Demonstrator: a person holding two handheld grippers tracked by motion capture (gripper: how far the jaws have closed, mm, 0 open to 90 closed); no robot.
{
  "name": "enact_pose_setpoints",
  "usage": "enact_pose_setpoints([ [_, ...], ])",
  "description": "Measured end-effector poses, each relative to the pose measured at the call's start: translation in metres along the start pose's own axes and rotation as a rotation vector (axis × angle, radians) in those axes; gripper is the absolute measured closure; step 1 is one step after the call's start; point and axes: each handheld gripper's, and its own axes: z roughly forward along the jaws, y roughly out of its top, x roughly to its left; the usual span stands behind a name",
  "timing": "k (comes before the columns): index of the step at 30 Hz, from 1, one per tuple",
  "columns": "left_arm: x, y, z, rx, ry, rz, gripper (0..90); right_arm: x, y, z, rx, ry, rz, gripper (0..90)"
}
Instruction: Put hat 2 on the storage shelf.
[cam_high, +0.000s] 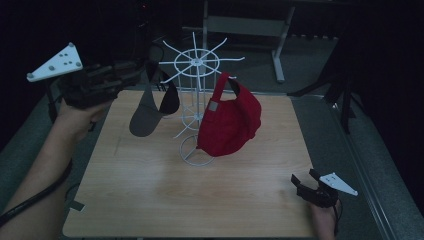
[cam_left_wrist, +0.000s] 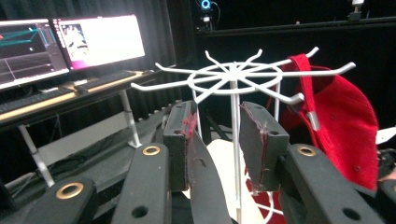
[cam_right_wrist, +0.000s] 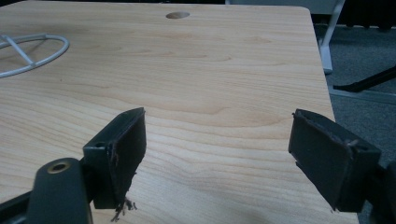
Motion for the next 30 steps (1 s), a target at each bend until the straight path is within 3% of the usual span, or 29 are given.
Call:
enact_pose_setpoints([
  [19, -0.009, -0.058, -0.030, 0.003, 0.004, -0.030, 64.3, 0.000, 0.000, -0.001, -0.015, 0.003, 0.005, 18.8],
  [30, -0.016, -0.095, -0.043, 0.032, 0.032, -0.040, 64.3, 0.000, 0.000, -0.001, -0.013, 0.004, 0.001, 18.8],
])
